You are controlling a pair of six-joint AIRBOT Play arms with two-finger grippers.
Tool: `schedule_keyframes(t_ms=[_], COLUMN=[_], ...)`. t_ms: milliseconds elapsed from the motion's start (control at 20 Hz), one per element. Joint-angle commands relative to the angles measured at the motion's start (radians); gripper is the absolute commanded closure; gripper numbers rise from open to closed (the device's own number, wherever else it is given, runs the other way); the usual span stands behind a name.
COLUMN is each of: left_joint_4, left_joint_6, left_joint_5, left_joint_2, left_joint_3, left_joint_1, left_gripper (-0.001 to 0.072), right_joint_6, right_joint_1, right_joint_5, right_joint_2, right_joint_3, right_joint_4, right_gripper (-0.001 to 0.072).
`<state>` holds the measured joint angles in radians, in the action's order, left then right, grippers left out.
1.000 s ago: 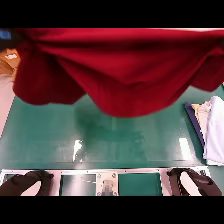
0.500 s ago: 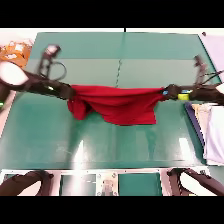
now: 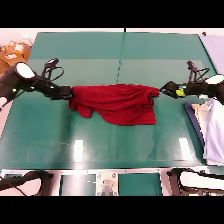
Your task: Fold the shirts.
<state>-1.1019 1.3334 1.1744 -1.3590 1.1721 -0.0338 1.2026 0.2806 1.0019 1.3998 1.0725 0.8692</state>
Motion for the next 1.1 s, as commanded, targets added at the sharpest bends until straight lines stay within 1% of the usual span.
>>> schedule_keyframes(t_ms=[0,100,200,250,300,500,650,800,850,900,950,1000,1050], left_joint_4=[0.006,0.077,0.163,0.179,0.187,0.254,0.288,0.288,0.287,0.289,0.296,0.302,0.306], left_joint_6=[0.030,0.028,0.017,0.014,0.008,0.010,0.012,0.013,0.024,0.024,0.021,0.021,0.020], left_joint_5=[0.234,0.196,0.073,0.006,-0.061,-0.260,-0.363,-0.402,-0.415,-0.425,-0.438,-0.451,-0.451], left_joint_2=[-0.005,-0.005,-0.005,-0.006,-0.006,-0.008,-0.008,-0.010,-0.017,-0.027,-0.034,-0.033,-0.026], left_joint_3=[-0.001,-0.080,-0.180,-0.223,-0.262,-0.354,-0.370,-0.380,-0.384,-0.384,-0.384,-0.383,-0.377], left_joint_1=[0.049,0.039,0.017,0.001,-0.017,-0.082,-0.122,-0.132,-0.132,-0.132,-0.132,-0.132,-0.132], left_gripper=[0.0181,0.0181,0.0182,0.0181,0.0181,0.0182,0.0183,0.0184,0.0185,0.0264,0.0476,0.0661,0.0683], right_joint_6=[0.050,0.063,0.061,0.061,0.058,0.042,0.042,0.042,0.042,0.042,0.042,0.042,0.043], right_joint_1=[0.092,0.123,0.125,0.119,0.108,0.014,-0.080,-0.157,-0.170,-0.175,-0.174,-0.173,-0.172], right_joint_5=[0.158,0.160,0.156,0.134,0.104,0.011,0.007,0.000,0.000,0.000,0.001,0.004,0.016], right_joint_2=[-0.037,-0.073,-0.081,-0.081,-0.080,-0.067,-0.027,-0.010,-0.010,-0.010,-0.011,-0.011,-0.012], right_joint_3=[-0.002,-0.091,-0.187,-0.238,-0.284,-0.397,-0.397,-0.397,-0.394,-0.389,-0.385,-0.378,-0.365], right_joint_4=[0.080,0.085,0.083,0.076,0.065,0.021,-0.022,-0.055,-0.058,-0.058,-0.066,-0.065,-0.065], right_gripper=[0.0304,0.0304,0.0294,0.0241,0.0215,0.0215,0.0216,0.0227,0.0331,0.0549,0.0641,0.0694,0.0694])
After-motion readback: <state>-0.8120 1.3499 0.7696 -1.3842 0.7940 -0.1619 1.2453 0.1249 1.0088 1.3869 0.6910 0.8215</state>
